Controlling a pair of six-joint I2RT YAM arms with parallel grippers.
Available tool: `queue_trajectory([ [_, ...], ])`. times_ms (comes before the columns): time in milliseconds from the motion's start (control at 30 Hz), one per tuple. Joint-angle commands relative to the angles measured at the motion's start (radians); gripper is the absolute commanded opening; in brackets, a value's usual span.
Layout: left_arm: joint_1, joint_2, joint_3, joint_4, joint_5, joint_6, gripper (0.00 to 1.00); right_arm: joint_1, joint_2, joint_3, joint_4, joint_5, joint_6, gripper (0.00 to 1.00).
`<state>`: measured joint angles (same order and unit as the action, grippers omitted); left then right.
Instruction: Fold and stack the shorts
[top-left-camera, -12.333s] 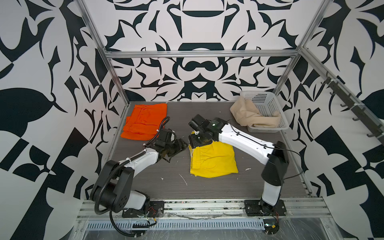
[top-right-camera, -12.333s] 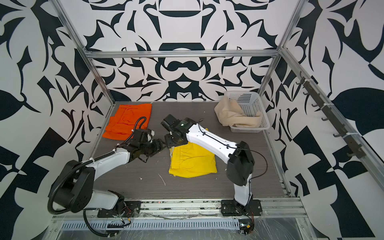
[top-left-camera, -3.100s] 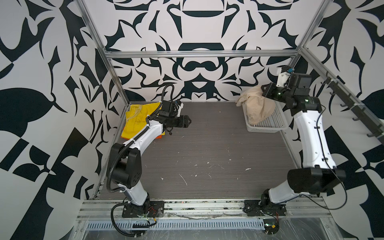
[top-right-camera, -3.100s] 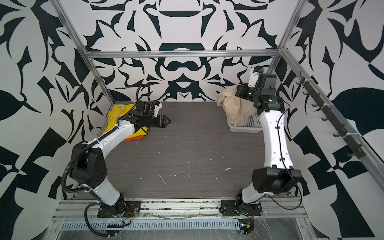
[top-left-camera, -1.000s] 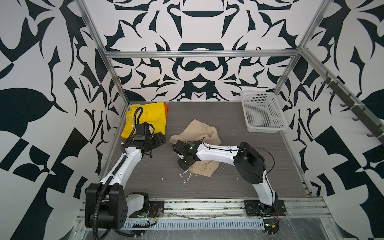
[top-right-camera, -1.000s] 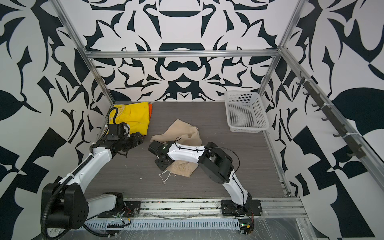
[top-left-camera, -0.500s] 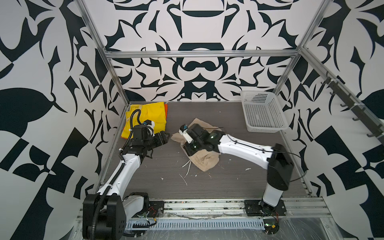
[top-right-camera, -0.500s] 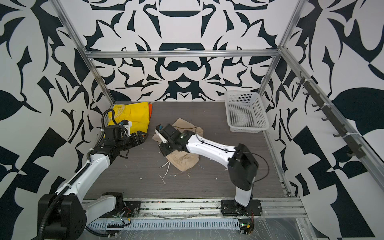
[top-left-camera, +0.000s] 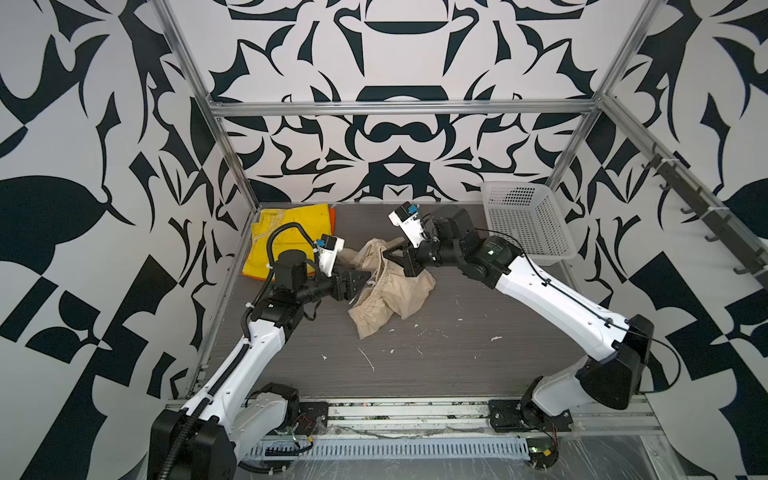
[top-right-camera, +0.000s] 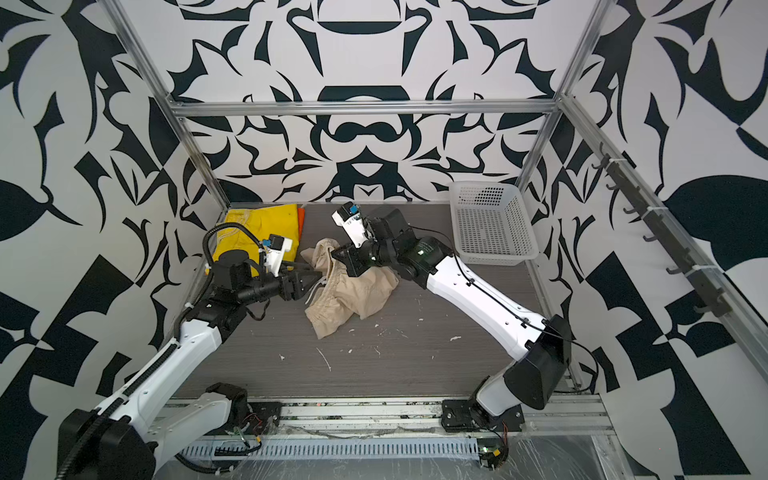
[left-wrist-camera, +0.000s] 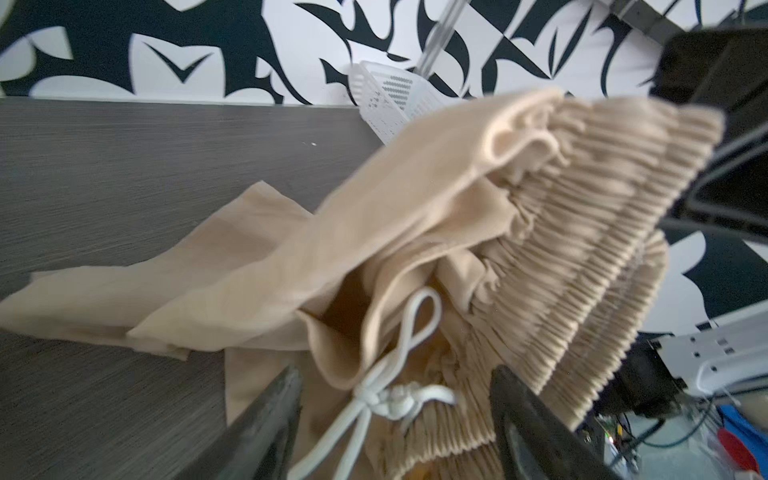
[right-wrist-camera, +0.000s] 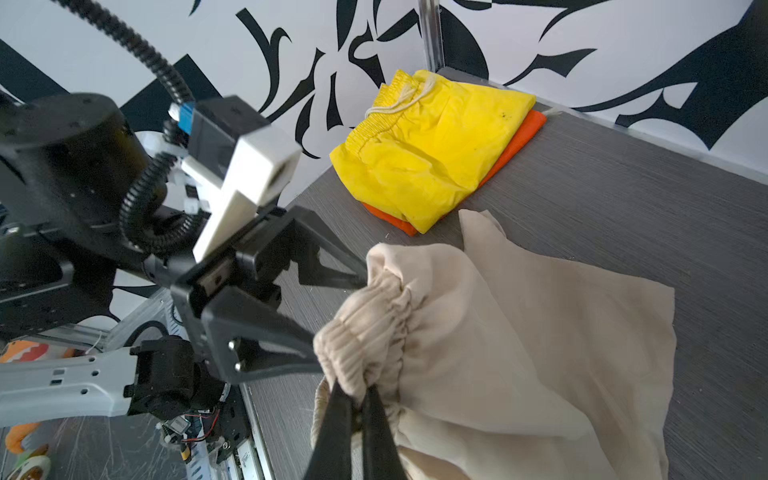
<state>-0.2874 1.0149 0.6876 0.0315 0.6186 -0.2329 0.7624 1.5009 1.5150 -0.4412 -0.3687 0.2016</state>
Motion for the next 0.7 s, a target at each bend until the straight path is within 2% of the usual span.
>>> queue_trajectory([
  [0, -0.021, -0.011, -0.025, 0.011, -0.021, 0.039, 0.75, -0.017, -0.061, 0.073, 0.034, -0.034, -0.003, 0.0],
  [167, -0.025, -0.085, -0.089, 0.081, -0.053, 0.008, 0.75, -0.081, -0.077, 0.084, 0.074, -0.043, 0.082, 0.0],
  [367, -0.079, -0.127, -0.217, 0.248, -0.049, 0.019, 0.74, -0.144, -0.09, 0.126, 0.099, -0.111, 0.1, 0.0],
  [667, -0.145, -0.057, -0.369, 0.56, -0.162, 0.009, 0.76, -0.176, -0.082, 0.212, 0.044, -0.164, 0.067, 0.0],
])
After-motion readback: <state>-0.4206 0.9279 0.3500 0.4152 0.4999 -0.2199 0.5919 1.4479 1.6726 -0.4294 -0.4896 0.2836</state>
